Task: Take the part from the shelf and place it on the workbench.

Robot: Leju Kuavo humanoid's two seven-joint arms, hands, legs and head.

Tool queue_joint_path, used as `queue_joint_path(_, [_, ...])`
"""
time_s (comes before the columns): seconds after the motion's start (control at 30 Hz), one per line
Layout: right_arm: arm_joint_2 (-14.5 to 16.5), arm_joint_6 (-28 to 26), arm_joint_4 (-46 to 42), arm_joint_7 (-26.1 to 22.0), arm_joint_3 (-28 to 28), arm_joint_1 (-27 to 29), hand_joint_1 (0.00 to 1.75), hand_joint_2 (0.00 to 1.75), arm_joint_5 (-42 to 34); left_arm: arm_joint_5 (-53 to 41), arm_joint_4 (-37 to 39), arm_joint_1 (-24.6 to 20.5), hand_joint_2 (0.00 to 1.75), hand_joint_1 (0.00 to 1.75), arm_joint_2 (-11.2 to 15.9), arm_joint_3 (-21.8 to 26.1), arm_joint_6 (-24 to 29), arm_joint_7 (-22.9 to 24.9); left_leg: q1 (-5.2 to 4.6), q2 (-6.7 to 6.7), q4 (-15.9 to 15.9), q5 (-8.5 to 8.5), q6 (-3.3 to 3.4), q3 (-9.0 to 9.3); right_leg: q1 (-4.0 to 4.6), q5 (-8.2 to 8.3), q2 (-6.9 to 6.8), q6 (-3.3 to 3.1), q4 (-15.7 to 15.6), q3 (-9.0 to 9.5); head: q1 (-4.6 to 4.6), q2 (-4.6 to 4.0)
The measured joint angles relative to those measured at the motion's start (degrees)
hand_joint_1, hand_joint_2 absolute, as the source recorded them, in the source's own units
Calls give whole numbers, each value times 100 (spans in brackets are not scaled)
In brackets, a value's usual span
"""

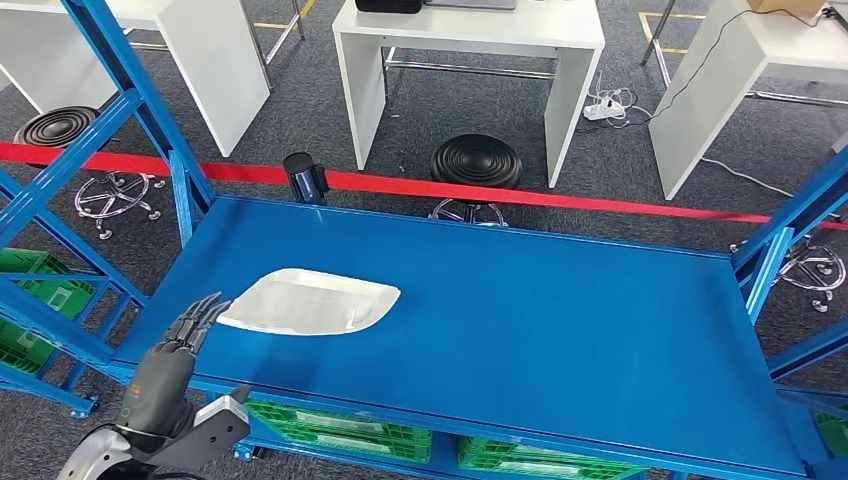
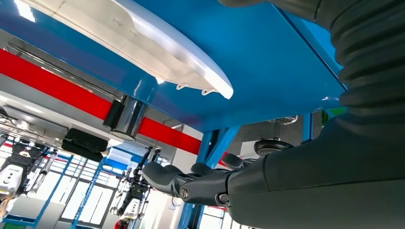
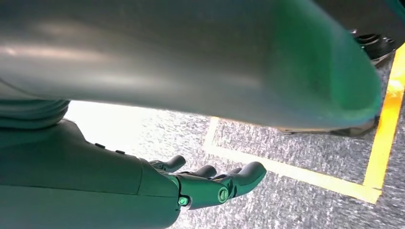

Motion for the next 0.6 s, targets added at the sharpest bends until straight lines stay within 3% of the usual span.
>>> queue_joint_path(0.27, [-9, -13, 0, 65, -104, 10, 0, 0, -25, -70, 90, -86, 175, 0, 53, 3, -19, -11, 0, 0, 0, 0, 0, 5, 0, 0, 0, 0, 0, 4, 0, 0])
queue_joint_path(0.6, [-9, 17, 0, -52, -150, 4, 0, 0, 24, -225, 775, -665, 175, 0, 62, -49, -145, -109, 0, -1, 0, 1, -1, 11, -1, 0, -2, 0, 0, 10, 0, 0])
